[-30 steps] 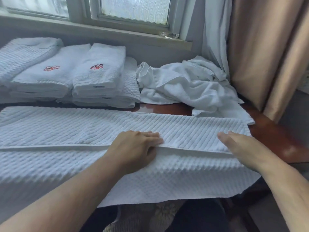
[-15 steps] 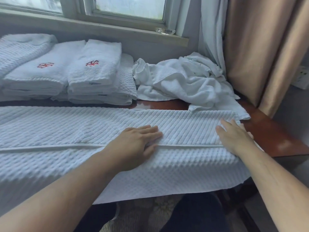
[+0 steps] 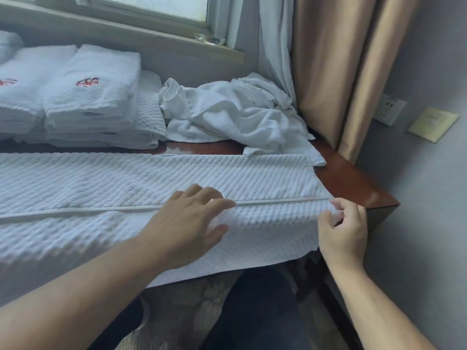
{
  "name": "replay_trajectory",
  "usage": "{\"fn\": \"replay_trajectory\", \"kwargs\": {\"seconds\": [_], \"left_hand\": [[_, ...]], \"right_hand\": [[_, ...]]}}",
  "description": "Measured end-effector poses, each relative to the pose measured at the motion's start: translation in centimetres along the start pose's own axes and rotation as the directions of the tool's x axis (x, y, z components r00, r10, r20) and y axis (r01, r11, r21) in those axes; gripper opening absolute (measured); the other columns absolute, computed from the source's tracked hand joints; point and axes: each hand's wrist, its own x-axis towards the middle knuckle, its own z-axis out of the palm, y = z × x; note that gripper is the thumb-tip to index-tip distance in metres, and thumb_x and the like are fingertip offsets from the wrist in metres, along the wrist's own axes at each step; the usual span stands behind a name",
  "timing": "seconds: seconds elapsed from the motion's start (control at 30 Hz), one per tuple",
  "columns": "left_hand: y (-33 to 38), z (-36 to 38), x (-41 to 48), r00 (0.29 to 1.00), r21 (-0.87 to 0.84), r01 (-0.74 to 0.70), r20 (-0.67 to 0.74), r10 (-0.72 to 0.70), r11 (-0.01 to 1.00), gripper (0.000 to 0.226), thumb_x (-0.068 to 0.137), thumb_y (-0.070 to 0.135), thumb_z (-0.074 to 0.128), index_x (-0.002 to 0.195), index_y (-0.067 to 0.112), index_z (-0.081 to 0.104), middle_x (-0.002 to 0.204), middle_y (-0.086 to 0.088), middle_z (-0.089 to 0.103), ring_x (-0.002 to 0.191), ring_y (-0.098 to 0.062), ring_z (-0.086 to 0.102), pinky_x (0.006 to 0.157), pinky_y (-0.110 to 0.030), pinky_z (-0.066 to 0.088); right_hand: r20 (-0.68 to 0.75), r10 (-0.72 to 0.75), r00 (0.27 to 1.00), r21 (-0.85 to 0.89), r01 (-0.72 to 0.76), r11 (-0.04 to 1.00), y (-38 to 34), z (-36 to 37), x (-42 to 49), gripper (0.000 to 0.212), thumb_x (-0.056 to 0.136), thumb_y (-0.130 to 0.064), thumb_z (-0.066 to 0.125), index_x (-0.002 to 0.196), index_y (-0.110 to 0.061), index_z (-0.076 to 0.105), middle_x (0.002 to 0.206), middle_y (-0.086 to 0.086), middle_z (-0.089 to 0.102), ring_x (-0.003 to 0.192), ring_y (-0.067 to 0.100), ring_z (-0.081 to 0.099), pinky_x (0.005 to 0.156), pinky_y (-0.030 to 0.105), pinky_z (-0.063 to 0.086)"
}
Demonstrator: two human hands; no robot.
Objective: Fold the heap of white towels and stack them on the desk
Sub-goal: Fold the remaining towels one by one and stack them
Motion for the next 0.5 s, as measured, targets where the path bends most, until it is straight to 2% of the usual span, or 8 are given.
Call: {"fn": "replay_trajectory", "kwargs": {"seconds": [0.07,0.13,0.2,0.23,0.3,0.37,0.43,0.5], "left_hand": [[1.9,0.5,0.8,0.999,0.017,-0.047,-0.015,0.047,0.999,0.054,0.093,0.064,0.029,0.144,0.046,0.039,0.142,0.017,0.044,0.128,-0.01,0.038,0.104,-0.035,0.037],[3.0,1.1,1.6,0.998,0.015,-0.058,0.006,0.058,0.998,0.056,0.094,0.065,0.029,0.146,0.046,0.034,0.146,0.017,0.04,0.133,-0.011,0.034,0.108,-0.035,0.034],[3.4,1.9,2.0,0.998,0.002,-0.057,0.037,0.057,0.998,0.055,0.096,0.064,0.031,0.148,0.046,0.033,0.15,0.018,0.036,0.137,-0.01,0.03,0.112,-0.036,0.029],[3.4,2.1,2.0,0.997,0.005,-0.059,0.043,0.059,0.998,0.053,0.097,0.063,0.032,0.147,0.046,0.034,0.15,0.018,0.035,0.138,-0.01,0.029,0.112,-0.036,0.028],[3.4,2.4,1.9,0.997,0.017,-0.068,0.041,0.067,0.998,0.051,0.098,0.063,0.031,0.145,0.046,0.037,0.149,0.02,0.034,0.137,-0.011,0.028,0.111,-0.036,0.027],[3.2,2.5,1.9,0.997,0.008,-0.061,0.044,0.061,0.998,0.05,0.096,0.064,0.032,0.143,0.048,0.039,0.147,0.022,0.034,0.135,-0.011,0.028,0.109,-0.035,0.027],[3.1,2.4,2.2,0.998,-0.015,-0.053,0.044,0.054,0.998,0.049,0.095,0.064,0.033,0.142,0.049,0.041,0.145,0.023,0.035,0.133,-0.01,0.028,0.108,-0.035,0.027],[3.0,2.5,2.3,0.998,-0.019,-0.053,0.045,0.054,0.998,0.049,0.095,0.064,0.034,0.141,0.05,0.042,0.144,0.024,0.035,0.132,-0.009,0.029,0.107,-0.035,0.027]], "right_hand": [[0.023,0.303,0.953,0.084,-0.304,0.949,1.5,-0.1,-1.4,0.031,0.089,-0.033,0.063,0.119,-0.022,0.059,0.116,-0.001,0.057,0.1,0.02,0.061,0.084,0.033,0.046],[0.172,0.543,0.822,0.111,-0.563,0.819,2.6,-0.1,-1.4,0.047,0.09,-0.054,0.06,0.124,-0.022,0.06,0.123,-0.003,0.06,0.107,0.018,0.061,0.086,0.035,0.045],[0.387,0.626,0.677,0.149,-0.716,0.682,3.4,-0.4,-1.1,0.043,0.088,-0.066,0.059,0.111,-0.029,0.064,0.113,-0.011,0.062,0.096,0.006,0.057,0.087,0.034,0.042],[0.455,0.629,0.63,0.148,-0.75,0.645,3.8,-0.6,-1.2,0.04,0.087,-0.067,0.061,0.105,-0.031,0.063,0.106,-0.016,0.062,0.091,-0.001,0.053,0.087,0.033,0.042],[0.477,0.604,0.639,0.117,-0.727,0.677,4.7,-0.8,-1.6,0.034,0.086,-0.059,0.067,0.1,-0.029,0.063,0.102,-0.018,0.063,0.09,-0.004,0.053,0.08,0.031,0.043],[0.425,0.566,0.706,0.139,-0.669,0.73,4.8,-1.0,-2.1,0.03,0.082,-0.055,0.07,0.092,-0.027,0.066,0.091,-0.018,0.068,0.091,0.003,0.059,0.071,0.028,0.044],[0.413,0.547,0.728,0.189,-0.656,0.731,4.3,-1.1,-2.5,0.037,0.071,-0.058,0.067,0.083,-0.024,0.065,0.078,-0.017,0.067,0.085,0.011,0.063,0.068,0.032,0.047],[0.467,0.535,0.704,0.259,-0.687,0.679,3.6,-1.1,-2.9,0.042,0.065,-0.054,0.066,0.084,-0.018,0.059,0.088,-0.005,0.069,0.088,0.019,0.066,0.073,0.04,0.056]]}}
